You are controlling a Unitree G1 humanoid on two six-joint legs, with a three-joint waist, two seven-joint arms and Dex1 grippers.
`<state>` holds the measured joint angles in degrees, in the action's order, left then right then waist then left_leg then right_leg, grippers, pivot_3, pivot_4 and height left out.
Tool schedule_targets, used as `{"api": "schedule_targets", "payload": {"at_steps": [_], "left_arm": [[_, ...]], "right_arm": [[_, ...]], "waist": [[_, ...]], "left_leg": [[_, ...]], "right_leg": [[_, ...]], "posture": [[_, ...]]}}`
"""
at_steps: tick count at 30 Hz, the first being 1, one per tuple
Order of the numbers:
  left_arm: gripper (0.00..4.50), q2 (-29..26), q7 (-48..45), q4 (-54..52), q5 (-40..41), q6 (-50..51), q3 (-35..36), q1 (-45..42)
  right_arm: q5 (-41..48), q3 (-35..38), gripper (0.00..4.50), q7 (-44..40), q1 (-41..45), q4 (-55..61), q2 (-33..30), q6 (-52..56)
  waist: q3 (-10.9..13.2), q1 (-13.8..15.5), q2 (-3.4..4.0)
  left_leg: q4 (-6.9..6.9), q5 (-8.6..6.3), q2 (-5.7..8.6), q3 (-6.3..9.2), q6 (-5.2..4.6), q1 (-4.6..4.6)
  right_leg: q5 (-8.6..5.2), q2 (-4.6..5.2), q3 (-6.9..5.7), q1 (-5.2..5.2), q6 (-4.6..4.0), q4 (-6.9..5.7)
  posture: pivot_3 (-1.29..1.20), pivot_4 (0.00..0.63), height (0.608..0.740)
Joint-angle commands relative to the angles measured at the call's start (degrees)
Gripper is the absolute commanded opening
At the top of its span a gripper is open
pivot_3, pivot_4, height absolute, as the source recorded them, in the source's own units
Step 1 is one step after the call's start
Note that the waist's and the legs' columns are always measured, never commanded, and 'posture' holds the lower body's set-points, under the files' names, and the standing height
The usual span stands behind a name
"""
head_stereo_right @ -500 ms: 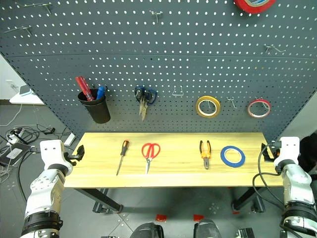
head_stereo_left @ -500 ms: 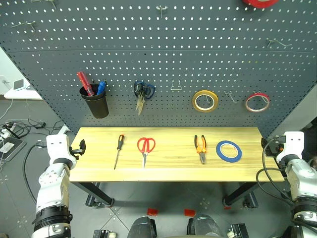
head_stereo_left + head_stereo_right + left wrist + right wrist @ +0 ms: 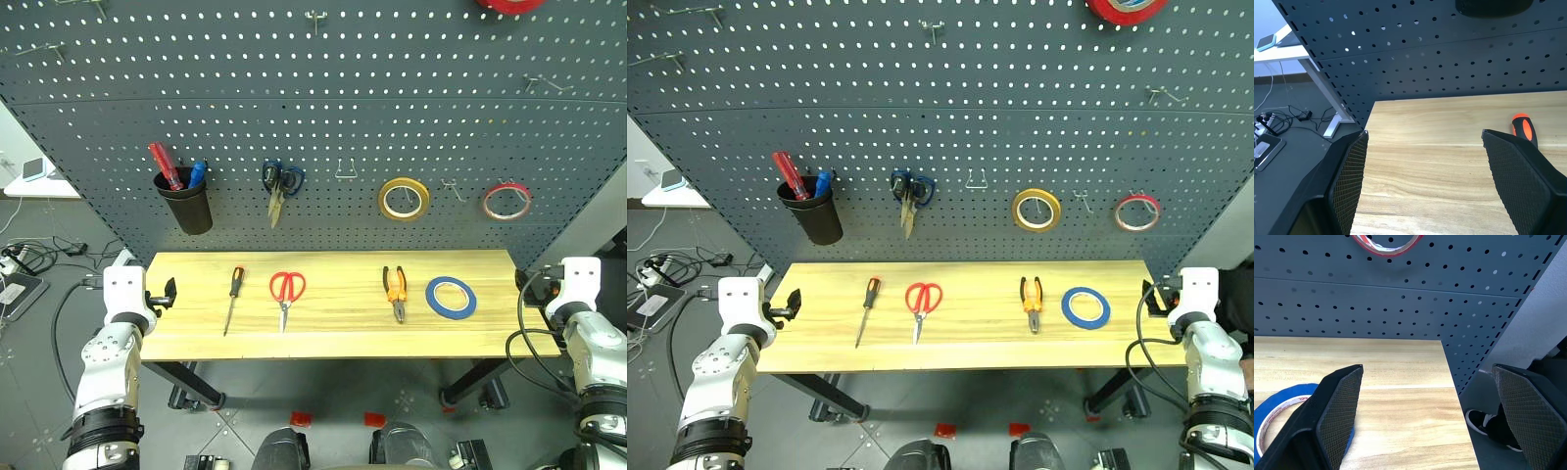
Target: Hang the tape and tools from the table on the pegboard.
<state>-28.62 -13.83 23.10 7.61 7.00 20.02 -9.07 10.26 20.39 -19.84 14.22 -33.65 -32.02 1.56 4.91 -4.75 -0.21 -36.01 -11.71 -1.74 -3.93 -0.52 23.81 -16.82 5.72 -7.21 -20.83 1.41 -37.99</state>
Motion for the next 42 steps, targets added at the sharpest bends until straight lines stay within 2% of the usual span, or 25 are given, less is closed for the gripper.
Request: {"api": "schedule_targets", "payload": {"at_steps": [1, 5, 9, 11, 16, 18, 21, 23, 27, 32, 38, 42], "left_arm": [[3.91, -0.12, -6.19, -5.54, 3.54, 0.49, -0.93, 1.16], [3.91, -1.19, -11.57, -12.32, 2.62, 0.50, -5.36, 3.83], [3.91, -1.59, -14.75, -15.71, 2.04, 2.13, -9.06, 2.91], [3.91, -2.04, -15.07, -16.19, -0.74, 1.62, -12.13, 1.10], [3.91, -1.48, -17.72, -16.09, -2.23, 0.00, -16.45, -2.30], [3.91, -1.53, -19.52, -15.77, -3.07, -1.26, -18.76, -3.81], [3.91, -1.71, -26.83, -14.91, -1.95, -0.31, -22.98, -7.68], [3.91, -1.79, -31.68, -15.32, 1.62, 3.32, -23.27, -9.53], [3.91, -1.28, -37.37, -13.79, 3.93, 4.89, -24.47, -14.18], [3.91, -0.37, -41.20, -12.88, 3.26, 3.76, -27.20, -18.14], [3.91, 0.30, -44.46, -13.12, 1.95, -2.02, -29.83, -18.97], [3.95, 1.15, -44.88, -12.72, 0.92, -6.41, -30.57, -19.29]], "right_arm": [[-0.01, -1.12, 4.50, -1.54, -1.52, 5.08, -0.20, -0.19], [-1.15, -5.92, 4.50, -4.56, -5.51, 14.42, 0.22, 3.65], [-1.98, -11.45, 4.50, -6.62, -8.57, 24.99, 1.07, 8.68], [-1.97, -13.43, 4.50, -7.61, -8.81, 29.26, 1.31, 10.92], [-3.02, -16.89, 4.50, -9.58, -8.70, 33.81, 0.33, 16.85], [-4.40, -18.87, 4.50, -10.00, -7.82, 33.79, -0.26, 18.93], [-6.34, -22.06, 4.50, -11.40, -3.98, 31.09, -1.12, 22.57], [-6.51, -22.84, 4.50, -11.67, -1.61, 30.57, -1.20, 25.07], [-7.02, -24.63, 4.50, -14.13, 4.25, 25.50, -1.59, 27.98], [-9.94, -27.57, 4.50, -16.73, 11.90, 13.15, -2.36, 26.56], [-13.48, -31.71, 4.50, -23.16, 20.53, -2.38, -3.02, 21.17], [-16.45, -34.50, 3.63, -26.22, 24.65, -9.92, -3.22, 18.24]], "waist": [[0.10, 0.00, -0.01], [0.90, -0.02, -0.10], [1.76, -0.02, -0.07], [2.38, -0.03, -0.05], [4.64, -0.07, -0.38], [5.61, -0.16, -0.58], [7.98, -0.31, -0.63], [9.65, -0.50, -0.66], [12.37, -0.93, -0.74], [14.33, -1.54, -0.90], [15.65, -1.82, -1.07], [15.65, -1.86, -1.08]], "left_leg": [[0.01, 0.00, -0.01, -0.02, 0.00, 0.00], [0.04, -0.01, -0.07, -0.15, 0.00, 0.01], [0.03, -0.01, -0.18, -0.27, -0.01, 0.04], [0.03, -0.01, -0.21, -0.31, -0.01, 0.05], [0.01, 0.00, -0.22, -0.40, -0.02, 0.10], [0.03, -0.06, -0.24, -0.53, -0.10, 0.21], [0.00, -0.15, -0.30, -0.76, -0.18, 0.22], [-0.02, -0.15, -0.30, -0.87, -0.19, 0.24], [-0.04, -0.14, -0.39, -1.03, -0.18, 0.48], [-0.03, -0.01, -0.54, -1.41, 0.04, 0.73], [-0.04, -0.04, -0.60, -1.73, 0.00, 0.72], [-0.06, -0.04, -0.74, -1.94, 0.01, 0.67]], "right_leg": [[0.00, 0.00, 0.02, -0.02, 0.00, 0.00], [0.00, 0.00, 0.15, -0.13, 0.00, 0.00], [0.00, -0.09, 0.29, -0.27, -0.01, -0.04], [0.00, -0.11, 0.33, -0.31, 0.00, -0.04], [0.01, -0.11, 0.41, -0.43, 0.00, -0.04], [0.17, -0.11, 0.48, -0.55, -0.27, -0.04], [0.18, -0.09, 0.58, -0.62, -0.29, -0.01], [0.19, -0.09, 0.66, -0.70, -0.30, -0.02], [0.21, -0.14, 0.80, -1.05, -0.30, -0.15], [0.18, -0.31, 1.04, -1.41, -0.25, -0.08], [0.18, -0.30, 1.21, -1.49, -0.24, -0.07], [0.18, -0.33, 1.17, -1.48, -0.24, -0.12]], "posture": [[-0.17, 0.072, 0.740], [-0.20, 0.108, 0.740], [-0.23, 0.132, 0.740], [-0.24, 0.152, 0.740], [-0.28, 0.205, 0.740], [-0.31, 0.251, 0.740], [-0.33, 0.298, 0.740], [-0.34, 0.343, 0.740], [-0.32, 0.385, 0.740], [-0.30, 0.405, 0.740], [-0.30, 0.388, 0.740], [-0.30, 0.373, 0.740]]}}
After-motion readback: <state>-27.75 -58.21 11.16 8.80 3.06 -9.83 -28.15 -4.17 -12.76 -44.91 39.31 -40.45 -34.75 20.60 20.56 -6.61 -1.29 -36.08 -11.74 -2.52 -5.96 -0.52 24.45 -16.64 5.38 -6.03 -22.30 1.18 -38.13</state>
